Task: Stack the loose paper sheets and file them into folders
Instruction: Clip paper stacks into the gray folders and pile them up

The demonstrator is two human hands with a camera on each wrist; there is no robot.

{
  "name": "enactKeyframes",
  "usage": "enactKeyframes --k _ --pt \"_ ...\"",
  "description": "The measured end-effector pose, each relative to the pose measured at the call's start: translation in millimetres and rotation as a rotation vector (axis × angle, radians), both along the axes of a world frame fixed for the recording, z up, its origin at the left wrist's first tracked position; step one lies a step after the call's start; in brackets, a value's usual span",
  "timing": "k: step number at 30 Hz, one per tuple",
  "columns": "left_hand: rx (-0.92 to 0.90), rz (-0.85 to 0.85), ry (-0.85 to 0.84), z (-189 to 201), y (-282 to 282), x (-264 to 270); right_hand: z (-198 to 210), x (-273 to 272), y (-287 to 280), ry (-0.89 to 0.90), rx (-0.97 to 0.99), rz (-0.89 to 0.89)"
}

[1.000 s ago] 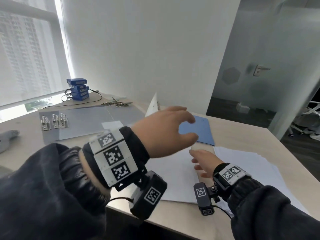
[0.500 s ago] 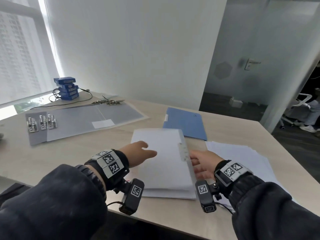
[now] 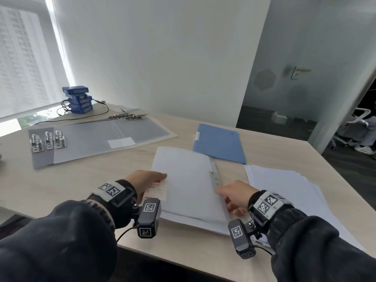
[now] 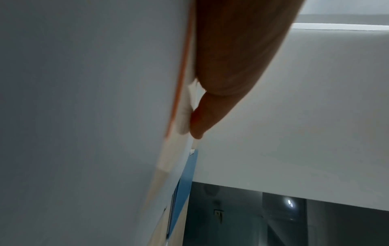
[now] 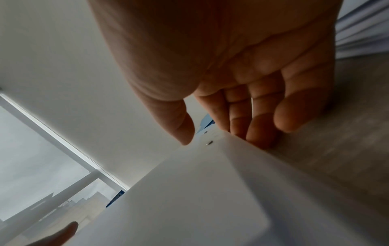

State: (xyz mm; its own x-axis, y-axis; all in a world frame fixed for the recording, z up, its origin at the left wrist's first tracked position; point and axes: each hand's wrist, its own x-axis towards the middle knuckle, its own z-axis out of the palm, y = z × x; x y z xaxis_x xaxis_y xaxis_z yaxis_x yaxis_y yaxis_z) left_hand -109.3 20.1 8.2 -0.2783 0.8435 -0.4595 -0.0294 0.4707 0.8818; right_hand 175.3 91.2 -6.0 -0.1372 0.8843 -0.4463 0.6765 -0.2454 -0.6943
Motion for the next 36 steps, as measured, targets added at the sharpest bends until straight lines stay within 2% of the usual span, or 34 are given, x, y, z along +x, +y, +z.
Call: enactKeyframes --k 8,13,16,22,25,28,32,36 --pt "0.316 -0.064 -0.126 -3.0 -4.1 -8.6 -2.8 -7.6 8.1 0.105 0.076 -0.099" --pt "0.457 -0.063 -0.214 -1.1 3.6 -11.0 -5.9 -13.6 16.7 0.351 0.081 -0.102" --pt "0.536 -0.088 -0.218 1.3 9.7 -11.8 -2.7 -9.4 23.0 0.449 0.186 -0.176" --pt "0.671 -0.101 -0.156 3.1 31.2 -4.5 14.0 -7.5 33.4 0.548 0.460 -0.193" --pt "0.695 -0.132 -0.117 0.2 39.5 0.7 13.2 -3.1 38.7 0.532 0.537 -0.210" --pt "0.684 -0.133 -0.084 -9.2 44.1 2.4 8.9 2.5 38.9 0.507 0.496 -0.174" --pt "0.567 -0.120 -0.001 -28.7 49.8 2.5 -8.1 7.2 40.7 0.241 0.286 -0.014" --pt "0.382 -0.189 0.190 -43.5 54.1 -0.7 -16.4 5.2 47.2 0.055 0.304 -0.012"
